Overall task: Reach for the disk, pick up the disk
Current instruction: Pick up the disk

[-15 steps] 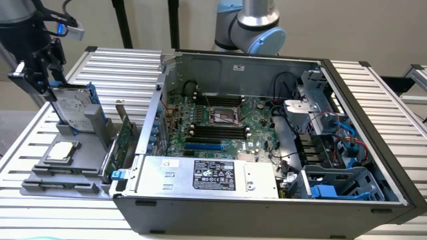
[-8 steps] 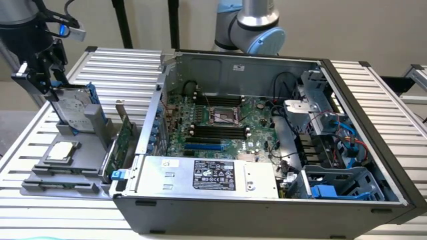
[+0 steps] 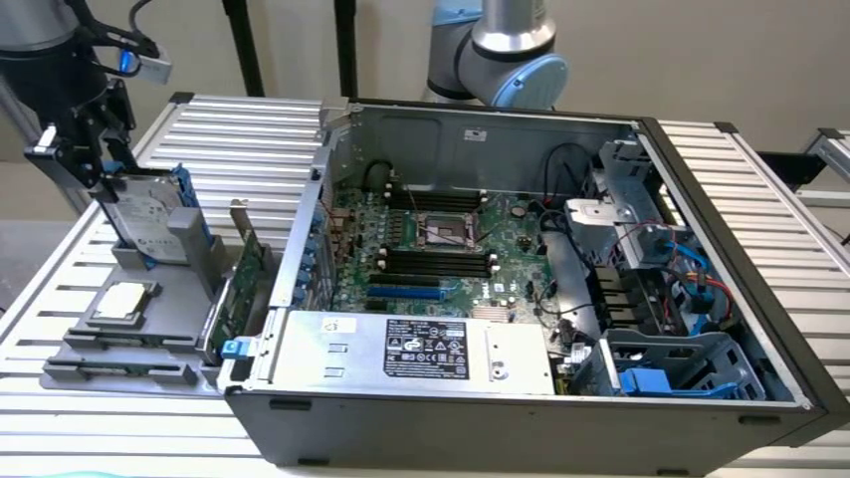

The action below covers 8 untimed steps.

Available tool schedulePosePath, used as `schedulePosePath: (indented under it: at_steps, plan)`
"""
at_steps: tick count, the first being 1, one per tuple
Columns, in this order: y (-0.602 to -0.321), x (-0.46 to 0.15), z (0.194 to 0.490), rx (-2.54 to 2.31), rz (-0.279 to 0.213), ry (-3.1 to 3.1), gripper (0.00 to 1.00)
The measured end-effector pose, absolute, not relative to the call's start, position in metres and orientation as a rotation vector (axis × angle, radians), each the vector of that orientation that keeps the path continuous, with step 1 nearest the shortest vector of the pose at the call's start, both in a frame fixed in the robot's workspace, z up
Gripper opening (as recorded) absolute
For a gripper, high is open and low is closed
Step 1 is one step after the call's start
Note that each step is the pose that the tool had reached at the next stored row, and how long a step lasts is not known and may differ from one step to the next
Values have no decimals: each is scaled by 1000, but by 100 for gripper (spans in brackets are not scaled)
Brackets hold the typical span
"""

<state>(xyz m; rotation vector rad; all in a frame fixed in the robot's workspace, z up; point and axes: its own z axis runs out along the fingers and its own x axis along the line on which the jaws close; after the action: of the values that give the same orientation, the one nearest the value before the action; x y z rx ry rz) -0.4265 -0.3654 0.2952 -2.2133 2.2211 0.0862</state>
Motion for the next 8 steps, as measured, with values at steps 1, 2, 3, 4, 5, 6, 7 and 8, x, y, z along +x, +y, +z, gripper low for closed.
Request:
schedulePosePath:
  at_steps: [1,2,3,4,5,6,7,8]
  plan:
    - [-365,-427,295,-2213,86,2221,60]
    - [-365,-427,295,-2213,86,2221,60]
    - [-365,-427,295,-2213,86,2221,60]
    - [-365,-427,294,-2213,86,2221,60]
    - [-365,-427,294,-2213,86,2221,60]
    - [-365,-427,294,-2213,86,2221,58]
    - [-365,-427,294,-2213,86,2221,58]
    - [-365,-427,294,-2213,86,2221,51]
